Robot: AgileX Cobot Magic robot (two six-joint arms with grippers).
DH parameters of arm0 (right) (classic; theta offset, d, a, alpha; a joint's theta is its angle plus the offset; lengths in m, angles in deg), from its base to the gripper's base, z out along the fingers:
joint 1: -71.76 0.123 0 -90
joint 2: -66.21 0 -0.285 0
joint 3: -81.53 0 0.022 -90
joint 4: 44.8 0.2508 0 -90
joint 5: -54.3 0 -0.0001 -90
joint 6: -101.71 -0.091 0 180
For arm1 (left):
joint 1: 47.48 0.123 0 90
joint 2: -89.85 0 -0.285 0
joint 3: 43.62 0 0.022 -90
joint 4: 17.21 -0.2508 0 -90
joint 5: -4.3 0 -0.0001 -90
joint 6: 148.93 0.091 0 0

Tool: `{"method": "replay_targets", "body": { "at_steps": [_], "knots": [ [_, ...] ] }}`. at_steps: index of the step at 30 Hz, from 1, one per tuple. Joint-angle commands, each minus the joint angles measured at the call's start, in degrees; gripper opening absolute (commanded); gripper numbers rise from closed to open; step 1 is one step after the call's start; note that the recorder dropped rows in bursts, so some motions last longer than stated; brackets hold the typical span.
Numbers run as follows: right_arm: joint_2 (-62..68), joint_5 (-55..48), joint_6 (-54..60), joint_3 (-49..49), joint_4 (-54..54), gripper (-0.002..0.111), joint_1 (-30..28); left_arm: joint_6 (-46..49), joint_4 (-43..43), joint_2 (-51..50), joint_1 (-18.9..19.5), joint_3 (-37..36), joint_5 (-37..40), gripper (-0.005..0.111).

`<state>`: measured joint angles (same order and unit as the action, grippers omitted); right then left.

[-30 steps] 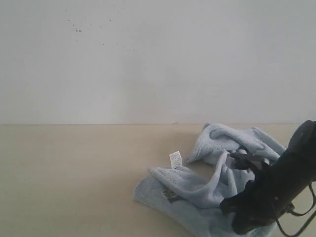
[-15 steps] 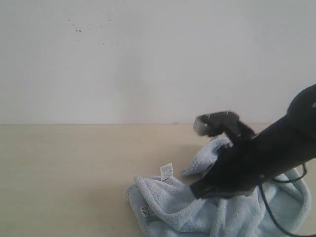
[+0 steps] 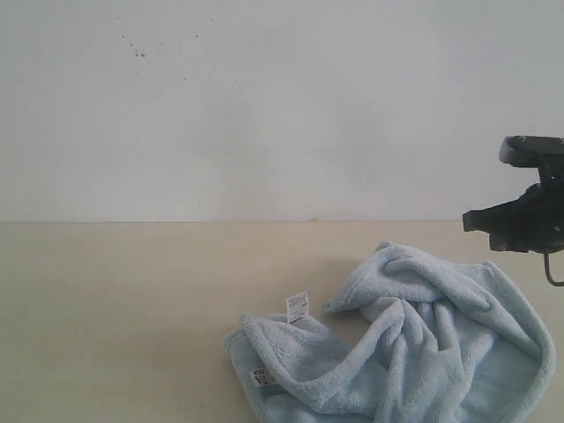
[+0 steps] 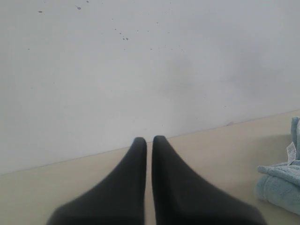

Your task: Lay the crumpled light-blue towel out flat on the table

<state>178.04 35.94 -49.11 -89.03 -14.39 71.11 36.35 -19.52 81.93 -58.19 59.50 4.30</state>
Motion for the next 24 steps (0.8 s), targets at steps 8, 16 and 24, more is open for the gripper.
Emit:
{"method": "replay_targets", "body": {
  "at_steps": [8,16,24],
  "knots": [
    [16.9,-4.9,-3.6,-19.2,-0.8,0.05,-1.8,-0.5,0.6,0.1,0.2,-0.3,0.0,0.004],
    [22.6,-7.4,-7.8,-27.3,-8.6,0.05,-2.2,-0.5,0.6,0.1,0.2,-0.3,0.0,0.004],
    [27.8,-10.4,-14.9,-31.2,-21.4,0.05,-2.2,-0.5,0.6,0.1,0.2,-0.3,0.0,0.004]
  ]
}}
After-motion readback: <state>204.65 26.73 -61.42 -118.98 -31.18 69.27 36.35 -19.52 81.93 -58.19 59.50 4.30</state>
